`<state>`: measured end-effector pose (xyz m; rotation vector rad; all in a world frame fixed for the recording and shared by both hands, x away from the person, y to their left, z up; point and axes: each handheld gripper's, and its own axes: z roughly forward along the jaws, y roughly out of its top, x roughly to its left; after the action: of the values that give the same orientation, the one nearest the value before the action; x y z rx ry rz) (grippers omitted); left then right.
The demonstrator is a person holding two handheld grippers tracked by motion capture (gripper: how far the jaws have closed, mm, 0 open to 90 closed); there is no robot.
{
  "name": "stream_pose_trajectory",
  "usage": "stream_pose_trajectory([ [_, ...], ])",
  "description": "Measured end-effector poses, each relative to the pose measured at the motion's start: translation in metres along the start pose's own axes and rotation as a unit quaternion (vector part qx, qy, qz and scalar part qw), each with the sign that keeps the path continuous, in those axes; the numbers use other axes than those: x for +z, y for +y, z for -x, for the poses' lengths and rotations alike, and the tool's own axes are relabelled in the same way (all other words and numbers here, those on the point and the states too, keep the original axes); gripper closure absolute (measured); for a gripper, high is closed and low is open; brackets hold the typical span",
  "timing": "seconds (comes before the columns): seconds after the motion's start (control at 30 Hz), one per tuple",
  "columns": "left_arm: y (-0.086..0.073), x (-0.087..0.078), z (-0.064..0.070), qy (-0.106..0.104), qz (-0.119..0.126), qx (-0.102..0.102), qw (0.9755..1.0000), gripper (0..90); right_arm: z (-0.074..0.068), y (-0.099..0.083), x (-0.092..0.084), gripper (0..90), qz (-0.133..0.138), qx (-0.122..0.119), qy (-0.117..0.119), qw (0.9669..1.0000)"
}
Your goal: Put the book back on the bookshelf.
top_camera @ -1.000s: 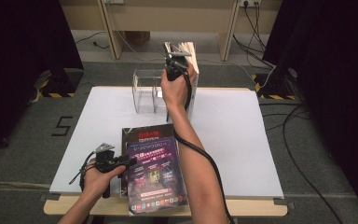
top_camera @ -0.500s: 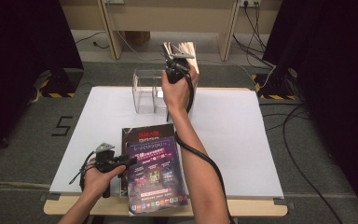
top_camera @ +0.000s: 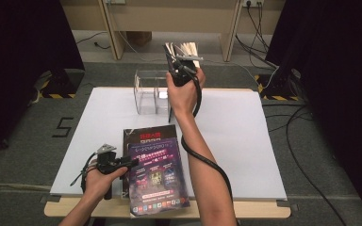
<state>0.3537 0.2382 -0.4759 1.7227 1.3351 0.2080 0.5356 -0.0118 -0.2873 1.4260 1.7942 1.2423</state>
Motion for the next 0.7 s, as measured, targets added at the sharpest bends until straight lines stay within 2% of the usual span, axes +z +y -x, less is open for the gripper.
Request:
stream_pose_trajectory([
  [0.13, 0.000, 0.000, 0.000, 0.000, 0.001, 0.001, 1.0000, 51.5, 0.001, -0.003, -0.003, 59.9, -0.001, 0.001, 0.004, 1.0000],
  [0.23, 0.000, 0.000, 0.001, -0.002, 0.001, 0.000, 1.0000, 51.6, 0.004, -0.004, -0.002, 59.1, -0.011, 0.011, 0.010, 0.9998],
  [0.4, 0.000, 0.001, 0.001, 0.000, -0.003, 0.001, 1.0000, 51.6, 0.007, -0.006, 0.002, 58.8, -0.021, 0.012, 0.010, 0.9997],
  [0.7, 0.001, -0.001, 0.000, -0.001, 0.000, -0.002, 1.0000, 51.5, 0.000, 0.008, 0.017, 59.3, -0.034, 0.007, 0.004, 0.9994],
])
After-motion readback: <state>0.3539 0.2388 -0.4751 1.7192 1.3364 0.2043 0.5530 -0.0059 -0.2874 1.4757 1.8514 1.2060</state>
